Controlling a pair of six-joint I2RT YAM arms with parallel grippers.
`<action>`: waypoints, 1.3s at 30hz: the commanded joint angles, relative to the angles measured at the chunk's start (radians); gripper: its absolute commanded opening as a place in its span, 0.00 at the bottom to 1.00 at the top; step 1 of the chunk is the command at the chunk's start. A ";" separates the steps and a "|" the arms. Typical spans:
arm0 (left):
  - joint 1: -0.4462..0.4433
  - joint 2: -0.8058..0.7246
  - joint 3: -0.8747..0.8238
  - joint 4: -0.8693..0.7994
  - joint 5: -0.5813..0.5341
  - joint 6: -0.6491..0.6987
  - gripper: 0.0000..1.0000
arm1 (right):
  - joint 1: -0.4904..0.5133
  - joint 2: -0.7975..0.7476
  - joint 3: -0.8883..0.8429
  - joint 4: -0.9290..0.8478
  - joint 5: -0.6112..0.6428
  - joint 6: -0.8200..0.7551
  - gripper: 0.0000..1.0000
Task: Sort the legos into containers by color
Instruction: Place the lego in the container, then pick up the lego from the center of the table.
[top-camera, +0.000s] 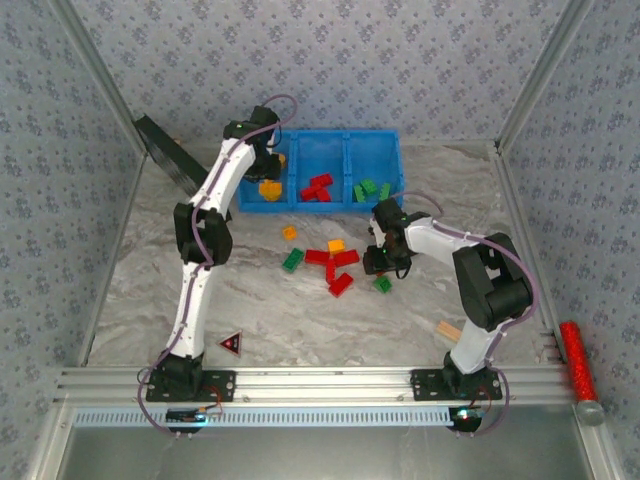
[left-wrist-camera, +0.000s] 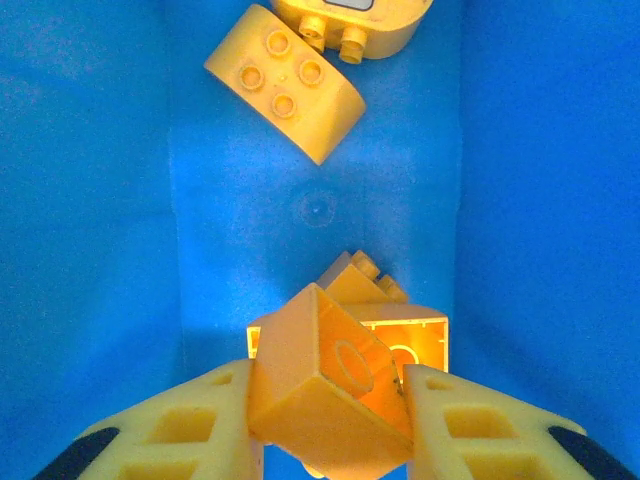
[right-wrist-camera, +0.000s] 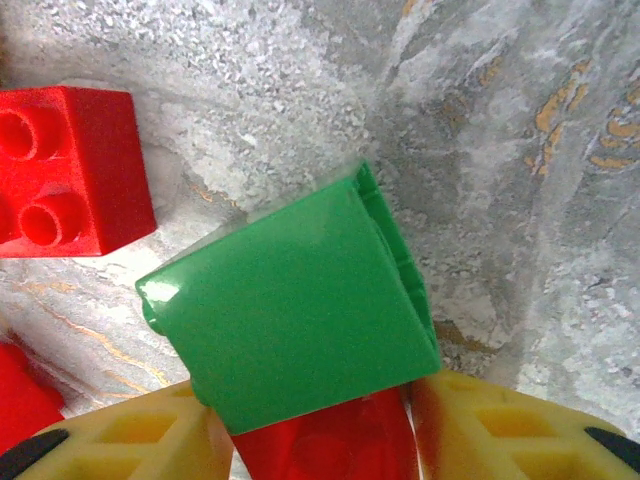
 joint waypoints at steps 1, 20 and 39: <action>0.007 0.015 0.036 -0.030 0.007 0.031 0.34 | 0.005 0.016 -0.017 -0.029 0.012 0.009 0.46; 0.021 -0.076 0.036 -0.039 0.021 0.051 0.60 | 0.008 -0.169 0.079 -0.161 0.010 0.027 0.29; 0.028 -0.758 -0.746 0.079 0.001 0.075 0.64 | 0.056 0.319 1.033 -0.213 0.061 -0.171 0.27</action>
